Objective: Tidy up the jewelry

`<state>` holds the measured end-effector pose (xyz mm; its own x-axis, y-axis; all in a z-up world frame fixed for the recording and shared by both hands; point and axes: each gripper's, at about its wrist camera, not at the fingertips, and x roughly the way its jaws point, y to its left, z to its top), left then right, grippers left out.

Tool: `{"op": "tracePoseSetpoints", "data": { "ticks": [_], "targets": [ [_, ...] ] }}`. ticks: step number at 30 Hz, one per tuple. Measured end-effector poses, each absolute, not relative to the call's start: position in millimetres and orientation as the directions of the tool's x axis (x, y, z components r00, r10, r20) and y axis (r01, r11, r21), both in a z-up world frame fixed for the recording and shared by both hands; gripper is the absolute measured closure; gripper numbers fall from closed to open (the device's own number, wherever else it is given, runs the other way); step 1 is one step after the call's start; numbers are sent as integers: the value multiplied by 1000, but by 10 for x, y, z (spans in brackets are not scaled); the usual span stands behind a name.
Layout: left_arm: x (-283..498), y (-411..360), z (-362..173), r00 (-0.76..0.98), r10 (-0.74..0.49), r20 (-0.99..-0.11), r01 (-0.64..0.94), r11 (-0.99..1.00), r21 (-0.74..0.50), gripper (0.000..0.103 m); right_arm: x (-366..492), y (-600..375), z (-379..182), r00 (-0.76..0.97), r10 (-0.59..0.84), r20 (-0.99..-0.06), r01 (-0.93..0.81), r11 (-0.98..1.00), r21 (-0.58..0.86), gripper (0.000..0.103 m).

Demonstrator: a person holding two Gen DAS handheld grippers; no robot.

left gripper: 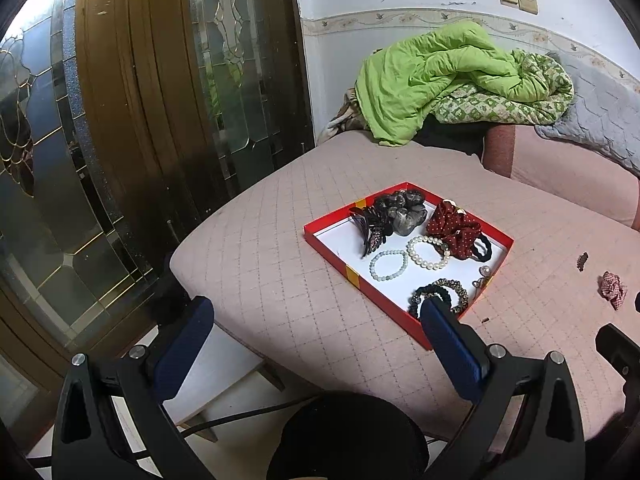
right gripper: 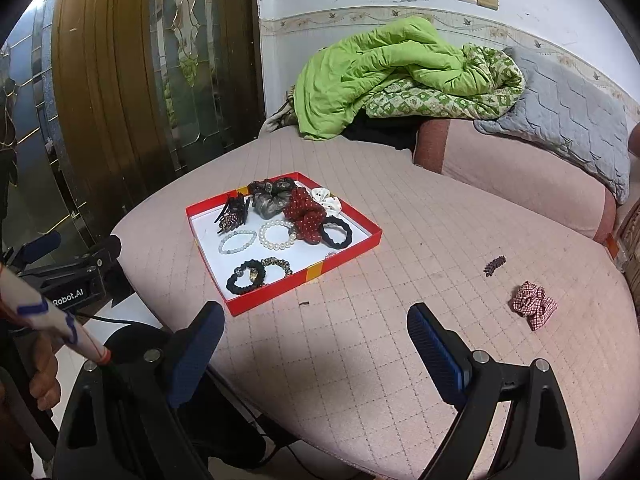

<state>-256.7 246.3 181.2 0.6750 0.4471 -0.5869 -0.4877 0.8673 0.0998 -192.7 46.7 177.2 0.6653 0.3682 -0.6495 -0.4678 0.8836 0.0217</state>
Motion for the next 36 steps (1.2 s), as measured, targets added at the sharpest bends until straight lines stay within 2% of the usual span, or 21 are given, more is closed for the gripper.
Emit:
{"op": "tracePoseSetpoints", "data": {
  "ticks": [36],
  "targets": [
    [-2457, 2507, 1707, 652, 425, -628, -466, 878, 110, 0, -1886, 466, 1675, 647, 352, -676, -476, 879, 3, 8]
  ]
}}
